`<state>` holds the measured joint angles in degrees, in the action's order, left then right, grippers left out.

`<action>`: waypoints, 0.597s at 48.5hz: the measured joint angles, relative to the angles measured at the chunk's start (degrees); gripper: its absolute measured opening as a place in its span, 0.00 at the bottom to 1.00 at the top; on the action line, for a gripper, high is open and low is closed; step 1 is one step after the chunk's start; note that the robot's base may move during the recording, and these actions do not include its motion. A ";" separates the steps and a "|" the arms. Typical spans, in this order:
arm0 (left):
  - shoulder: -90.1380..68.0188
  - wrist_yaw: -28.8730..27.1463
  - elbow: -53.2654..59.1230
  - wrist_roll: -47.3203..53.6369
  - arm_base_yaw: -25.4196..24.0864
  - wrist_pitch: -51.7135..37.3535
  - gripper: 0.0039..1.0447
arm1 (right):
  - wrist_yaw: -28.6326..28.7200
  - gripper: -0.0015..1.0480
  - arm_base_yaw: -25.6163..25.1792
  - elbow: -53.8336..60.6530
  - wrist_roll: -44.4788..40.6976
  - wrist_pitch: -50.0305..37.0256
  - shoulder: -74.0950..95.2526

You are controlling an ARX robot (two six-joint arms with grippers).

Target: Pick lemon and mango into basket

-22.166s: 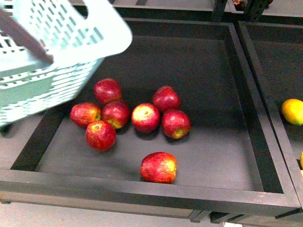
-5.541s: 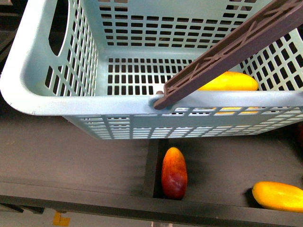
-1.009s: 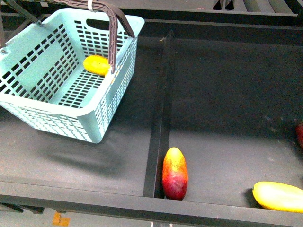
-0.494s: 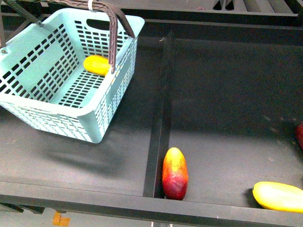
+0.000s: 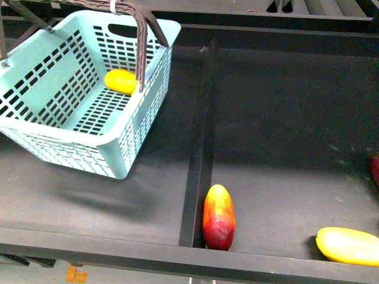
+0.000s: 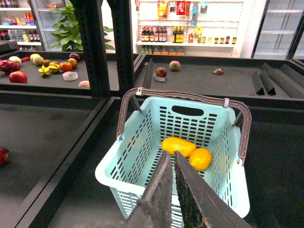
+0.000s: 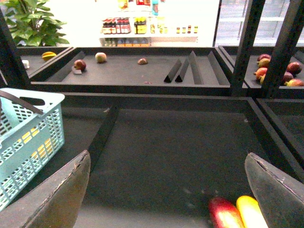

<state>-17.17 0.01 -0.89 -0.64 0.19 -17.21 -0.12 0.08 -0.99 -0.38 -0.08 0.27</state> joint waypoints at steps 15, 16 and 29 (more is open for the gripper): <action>5.70 0.00 0.00 0.00 0.00 5.68 0.03 | 0.02 0.92 0.00 0.00 0.00 0.00 0.00; 5.99 0.00 0.00 0.00 0.00 5.95 0.03 | 0.02 0.92 0.00 0.00 0.00 0.00 0.00; 16.59 0.00 0.00 0.02 0.00 16.96 0.03 | 0.02 0.92 0.00 0.00 0.00 0.00 0.00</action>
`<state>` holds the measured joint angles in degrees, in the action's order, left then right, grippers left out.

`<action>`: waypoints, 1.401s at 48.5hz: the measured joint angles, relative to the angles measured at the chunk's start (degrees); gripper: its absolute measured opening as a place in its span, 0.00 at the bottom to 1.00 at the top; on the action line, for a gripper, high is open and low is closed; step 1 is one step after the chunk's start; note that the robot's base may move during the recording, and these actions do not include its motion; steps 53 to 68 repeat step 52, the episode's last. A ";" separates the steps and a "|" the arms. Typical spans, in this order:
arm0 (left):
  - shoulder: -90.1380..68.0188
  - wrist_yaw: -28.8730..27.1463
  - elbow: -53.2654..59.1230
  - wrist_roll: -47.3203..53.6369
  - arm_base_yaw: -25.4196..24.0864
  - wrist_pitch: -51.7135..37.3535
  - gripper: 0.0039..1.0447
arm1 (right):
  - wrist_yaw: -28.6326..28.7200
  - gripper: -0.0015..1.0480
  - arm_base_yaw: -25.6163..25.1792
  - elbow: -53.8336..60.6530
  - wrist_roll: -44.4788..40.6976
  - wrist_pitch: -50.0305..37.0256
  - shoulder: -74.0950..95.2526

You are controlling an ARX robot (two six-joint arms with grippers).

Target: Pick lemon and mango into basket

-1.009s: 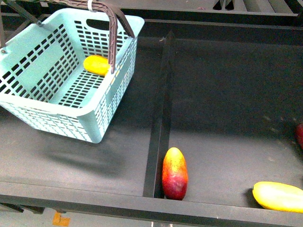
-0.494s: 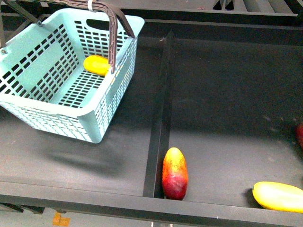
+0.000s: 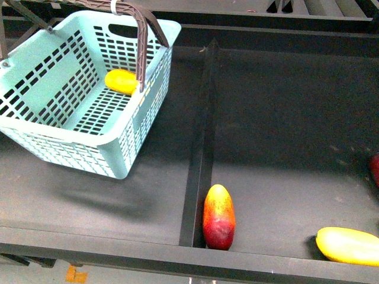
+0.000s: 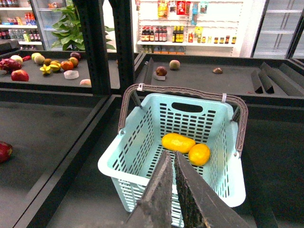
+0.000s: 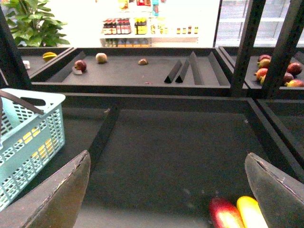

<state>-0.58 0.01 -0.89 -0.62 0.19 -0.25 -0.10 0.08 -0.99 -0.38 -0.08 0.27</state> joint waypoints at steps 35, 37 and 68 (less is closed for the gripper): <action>0.22 0.00 0.00 0.00 0.00 0.07 0.63 | 0.00 0.92 0.00 0.00 0.00 0.00 0.00; 0.22 -0.02 0.00 0.00 0.00 0.07 0.69 | 0.00 0.92 0.00 0.00 0.02 0.00 0.00; 0.22 0.00 0.00 0.11 0.00 0.07 0.94 | 0.00 0.92 0.00 0.00 0.00 0.00 0.00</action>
